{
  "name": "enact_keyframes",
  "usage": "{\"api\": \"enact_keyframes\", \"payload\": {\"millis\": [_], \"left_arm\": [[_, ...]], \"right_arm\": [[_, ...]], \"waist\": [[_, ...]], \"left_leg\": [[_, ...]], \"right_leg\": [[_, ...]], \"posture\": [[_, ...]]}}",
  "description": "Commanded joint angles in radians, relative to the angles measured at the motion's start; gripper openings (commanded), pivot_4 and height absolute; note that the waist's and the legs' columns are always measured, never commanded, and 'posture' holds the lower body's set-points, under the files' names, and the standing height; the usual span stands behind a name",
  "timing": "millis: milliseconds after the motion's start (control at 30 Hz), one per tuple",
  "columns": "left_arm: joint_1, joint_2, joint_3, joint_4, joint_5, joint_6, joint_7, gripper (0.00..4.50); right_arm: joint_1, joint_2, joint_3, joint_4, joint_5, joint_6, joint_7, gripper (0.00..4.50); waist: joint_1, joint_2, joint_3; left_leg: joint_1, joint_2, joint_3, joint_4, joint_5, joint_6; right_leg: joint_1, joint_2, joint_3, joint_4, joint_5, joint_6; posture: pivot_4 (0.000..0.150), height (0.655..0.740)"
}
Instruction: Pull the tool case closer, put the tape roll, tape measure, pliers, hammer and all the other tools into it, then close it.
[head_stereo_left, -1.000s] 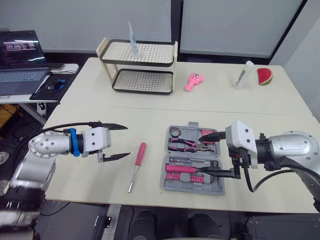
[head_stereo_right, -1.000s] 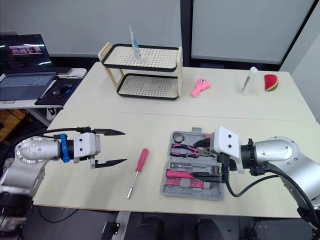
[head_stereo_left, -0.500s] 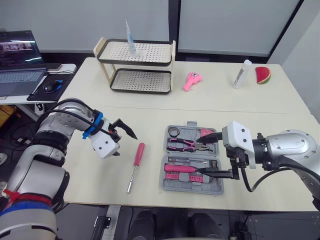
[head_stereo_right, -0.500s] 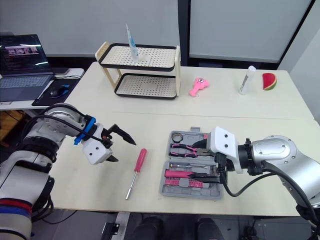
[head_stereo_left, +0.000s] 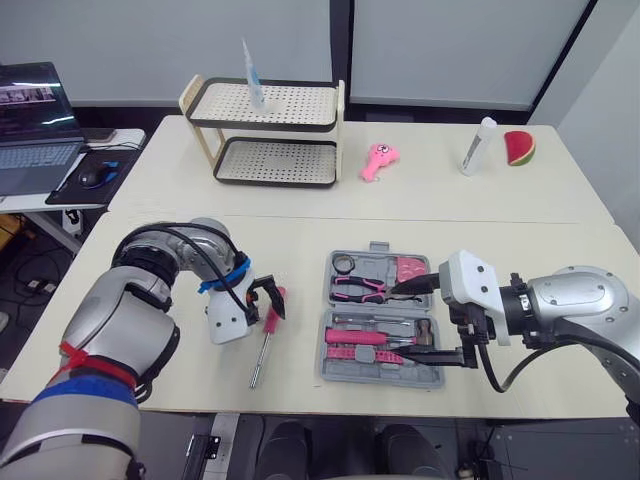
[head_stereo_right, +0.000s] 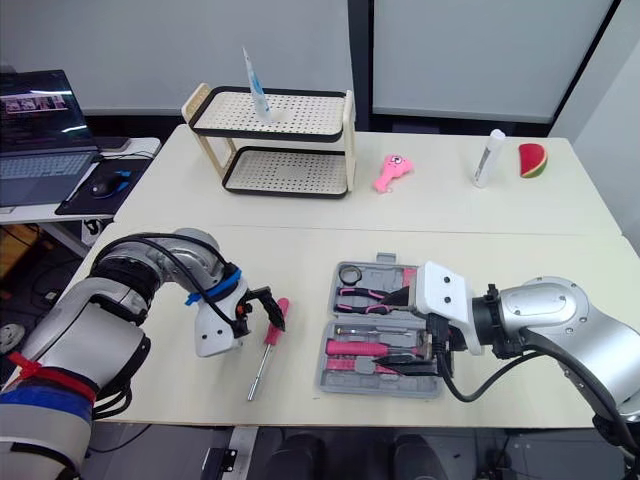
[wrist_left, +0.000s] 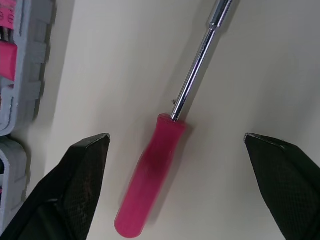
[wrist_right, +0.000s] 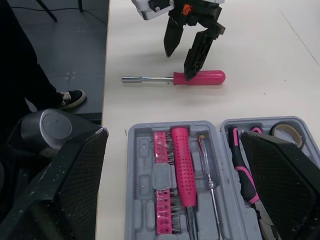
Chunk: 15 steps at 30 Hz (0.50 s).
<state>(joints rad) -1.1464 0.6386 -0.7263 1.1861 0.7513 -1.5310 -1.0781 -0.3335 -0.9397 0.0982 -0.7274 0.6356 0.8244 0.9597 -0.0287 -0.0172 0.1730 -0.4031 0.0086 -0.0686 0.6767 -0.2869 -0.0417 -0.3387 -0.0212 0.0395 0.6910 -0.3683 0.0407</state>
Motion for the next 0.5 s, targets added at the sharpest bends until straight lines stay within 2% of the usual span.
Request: {"api": "enact_keyframes", "payload": {"millis": [33,200,300,333,400,500], "left_arm": [[-0.04,-0.004,-0.081,-0.04,0.235,0.052,0.295,4.48],[-0.084,-0.045,-0.28,-0.045,0.54,0.175,0.77,4.48],[-0.106,-0.08,-0.407,-0.024,0.668,0.222,1.017,4.48],[-0.11,-0.092,-0.444,-0.019,0.699,0.226,1.088,4.1],[-0.121,-0.111,-0.504,-0.011,0.746,0.22,1.207,3.68],[-0.133,-0.126,-0.564,-0.006,0.786,0.191,1.334,2.78]], "right_arm": [[0.007,-0.018,-0.033,-0.04,0.018,0.002,-0.004,4.5],[0.015,-0.03,-0.041,-0.052,0.034,0.014,-0.011,4.5],[0.015,-0.035,-0.045,-0.056,0.041,0.02,-0.014,4.5],[0.016,-0.037,-0.048,-0.058,0.045,0.023,-0.015,4.5],[0.016,-0.04,-0.055,-0.06,0.053,0.029,-0.017,4.5],[0.017,-0.045,-0.061,-0.061,0.057,0.033,-0.017,4.5]], "waist": [[0.0,-0.001,0.001],[0.01,-0.001,0.001],[0.026,0.007,-0.004],[0.029,0.01,-0.007],[0.03,0.013,-0.009],[0.03,0.015,-0.01]], "left_leg": [[0.0,0.0,0.0,0.0,0.0,0.0],[0.001,-0.001,0.0,0.0,0.0,0.0],[0.005,-0.002,0.001,0.0,0.0,0.0],[0.005,-0.003,0.001,0.001,0.001,0.001],[0.006,-0.005,0.001,0.001,0.001,0.001],[0.006,-0.012,0.001,0.001,0.001,0.002]], "right_leg": [[0.0,0.0,0.0,0.0,0.0,0.0],[0.001,-0.001,0.0,0.002,0.0,0.0],[0.004,-0.002,0.001,0.003,0.0,0.0],[0.005,-0.003,0.001,0.003,0.0,0.001],[0.006,-0.005,0.002,0.004,-0.001,0.002],[0.006,-0.009,0.002,0.006,-0.002,0.004]], "posture": [[0.15,0.74],[0.15,0.74],[0.15,0.74],[0.15,0.74],[0.15,0.74],[0.15,0.74]]}}
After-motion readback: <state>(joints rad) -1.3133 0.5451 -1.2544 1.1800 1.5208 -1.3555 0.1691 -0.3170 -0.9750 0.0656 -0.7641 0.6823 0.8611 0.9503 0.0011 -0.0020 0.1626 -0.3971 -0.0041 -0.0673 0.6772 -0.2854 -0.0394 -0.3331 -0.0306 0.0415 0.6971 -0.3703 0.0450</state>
